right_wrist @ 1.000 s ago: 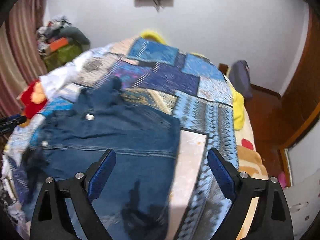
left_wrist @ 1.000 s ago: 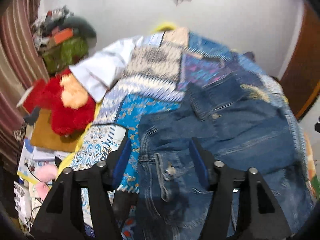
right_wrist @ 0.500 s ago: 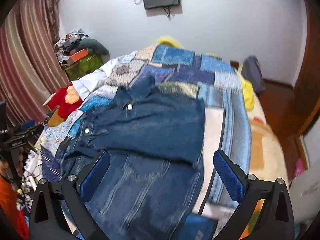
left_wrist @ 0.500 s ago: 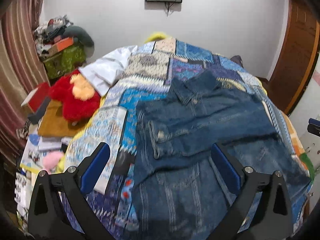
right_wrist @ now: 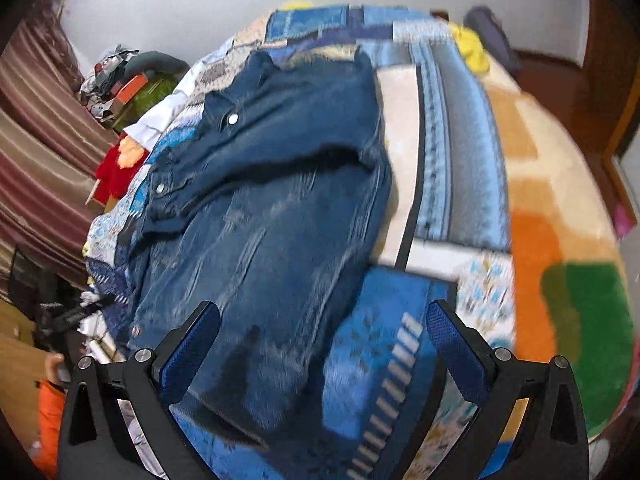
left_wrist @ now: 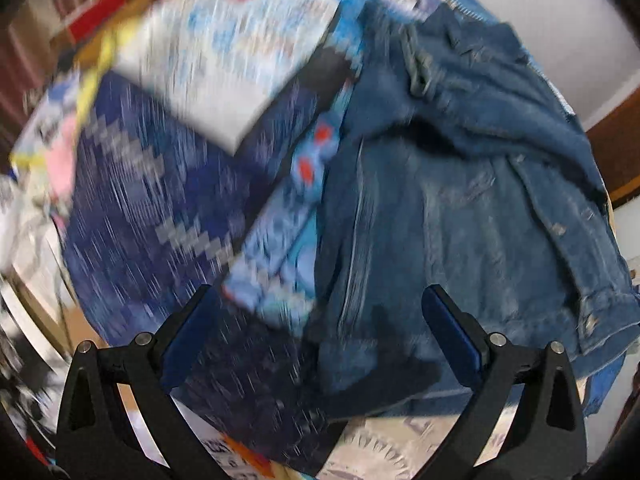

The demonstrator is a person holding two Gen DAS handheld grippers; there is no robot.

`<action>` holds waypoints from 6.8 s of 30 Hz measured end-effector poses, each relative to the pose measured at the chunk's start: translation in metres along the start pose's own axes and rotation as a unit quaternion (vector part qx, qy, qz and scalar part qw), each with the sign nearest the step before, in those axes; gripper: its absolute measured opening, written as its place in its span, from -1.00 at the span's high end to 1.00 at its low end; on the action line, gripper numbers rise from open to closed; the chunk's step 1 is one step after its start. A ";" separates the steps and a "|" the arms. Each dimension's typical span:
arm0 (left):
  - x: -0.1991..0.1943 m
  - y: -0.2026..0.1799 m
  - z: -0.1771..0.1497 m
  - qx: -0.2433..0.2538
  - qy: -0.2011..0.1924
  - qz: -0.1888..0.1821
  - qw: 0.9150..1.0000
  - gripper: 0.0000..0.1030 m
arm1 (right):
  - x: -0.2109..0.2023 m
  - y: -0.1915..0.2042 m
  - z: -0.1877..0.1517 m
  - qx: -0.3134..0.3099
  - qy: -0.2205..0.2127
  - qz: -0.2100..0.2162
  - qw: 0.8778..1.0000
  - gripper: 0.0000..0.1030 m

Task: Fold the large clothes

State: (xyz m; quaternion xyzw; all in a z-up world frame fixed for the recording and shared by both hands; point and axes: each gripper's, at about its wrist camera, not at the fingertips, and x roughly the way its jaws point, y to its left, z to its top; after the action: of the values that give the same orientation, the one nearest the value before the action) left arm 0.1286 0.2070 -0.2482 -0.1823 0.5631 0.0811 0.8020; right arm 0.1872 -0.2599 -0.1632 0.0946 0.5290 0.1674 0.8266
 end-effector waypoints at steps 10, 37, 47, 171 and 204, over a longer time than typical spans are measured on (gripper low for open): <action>0.027 -0.028 -0.028 0.006 0.046 -0.069 0.997 -0.05 | 0.004 0.016 -0.017 -0.021 0.003 0.035 0.999 -0.17; -0.096 -0.084 0.171 0.031 -0.180 -0.076 0.980 0.70 | -0.004 0.060 0.138 -0.057 -0.149 0.072 0.985 0.78; 0.016 -0.070 0.275 -0.051 -0.129 -0.029 0.990 0.69 | 0.106 0.028 0.257 -0.026 -0.116 -0.012 0.993 0.78; 0.071 -0.121 0.168 0.186 -0.092 0.096 0.973 -0.80 | 0.142 0.054 0.154 -0.255 -0.027 -0.174 0.951 0.74; 0.024 -0.044 0.117 -0.059 -0.064 -0.087 0.992 -0.90 | 0.058 0.028 0.147 -0.138 -0.078 -0.097 0.983 -0.83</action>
State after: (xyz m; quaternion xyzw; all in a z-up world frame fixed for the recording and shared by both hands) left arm 0.2534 0.2098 -0.2267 -0.2724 0.4867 0.0554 0.8282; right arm 0.3377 -0.2093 -0.1411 -0.0596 0.4417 0.1499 0.8825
